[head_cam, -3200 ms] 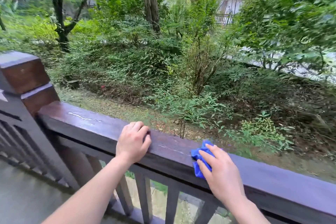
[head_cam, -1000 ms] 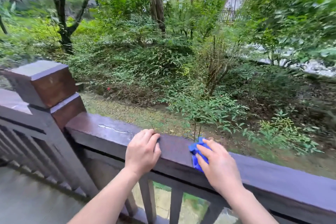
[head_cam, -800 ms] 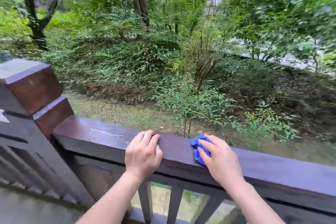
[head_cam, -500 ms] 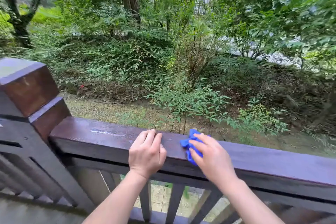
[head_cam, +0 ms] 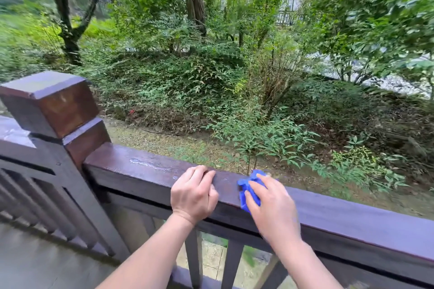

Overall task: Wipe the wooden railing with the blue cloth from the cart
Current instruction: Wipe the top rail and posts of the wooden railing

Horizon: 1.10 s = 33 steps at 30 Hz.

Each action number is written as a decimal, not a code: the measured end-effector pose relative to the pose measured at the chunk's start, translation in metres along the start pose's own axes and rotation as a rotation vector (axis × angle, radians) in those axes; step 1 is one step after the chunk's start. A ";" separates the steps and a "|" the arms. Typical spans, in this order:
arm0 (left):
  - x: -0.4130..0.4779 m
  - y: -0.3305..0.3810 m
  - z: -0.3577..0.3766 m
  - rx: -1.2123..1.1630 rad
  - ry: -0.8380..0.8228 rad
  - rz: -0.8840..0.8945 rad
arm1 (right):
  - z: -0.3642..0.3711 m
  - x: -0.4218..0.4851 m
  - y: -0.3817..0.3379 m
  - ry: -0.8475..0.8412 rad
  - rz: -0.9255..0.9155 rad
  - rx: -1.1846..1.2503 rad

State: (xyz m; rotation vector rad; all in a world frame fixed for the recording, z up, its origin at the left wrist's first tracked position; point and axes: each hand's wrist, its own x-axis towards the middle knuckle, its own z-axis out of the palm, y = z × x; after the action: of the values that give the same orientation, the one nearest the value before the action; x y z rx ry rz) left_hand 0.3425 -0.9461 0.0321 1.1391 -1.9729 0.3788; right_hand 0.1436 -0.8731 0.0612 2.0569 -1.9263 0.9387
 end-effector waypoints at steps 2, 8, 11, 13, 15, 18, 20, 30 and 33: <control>0.000 -0.002 0.001 0.009 0.008 0.000 | 0.003 -0.010 -0.001 -0.061 -0.160 0.027; -0.003 -0.003 0.003 0.003 -0.001 -0.009 | 0.002 0.032 -0.008 -0.086 0.087 -0.002; -0.002 -0.004 0.004 -0.013 -0.009 -0.019 | 0.013 0.031 -0.035 -0.174 -0.089 0.054; -0.004 -0.007 0.005 -0.031 -0.028 -0.035 | 0.012 0.020 -0.033 -0.196 -0.192 0.074; -0.007 -0.006 0.000 -0.044 -0.052 -0.045 | 0.007 0.018 -0.024 -0.203 -0.195 0.067; 0.002 -0.002 -0.008 -0.052 -0.099 -0.070 | 0.013 0.039 -0.027 -0.171 -0.025 0.037; 0.006 0.000 -0.016 -0.119 -0.139 -0.103 | 0.019 0.043 -0.045 -0.163 0.016 0.017; 0.027 -0.168 -0.088 0.036 -0.051 -0.248 | 0.045 0.043 -0.085 -0.121 -0.046 0.031; 0.031 -0.211 -0.085 0.065 -0.212 -0.357 | 0.050 0.039 -0.085 -0.167 -0.169 0.033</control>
State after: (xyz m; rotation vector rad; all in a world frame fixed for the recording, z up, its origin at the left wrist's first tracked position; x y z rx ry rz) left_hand 0.5508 -1.0286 0.0816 1.5949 -1.8934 0.1382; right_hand 0.2392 -0.9190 0.0673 2.3407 -1.7866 0.7893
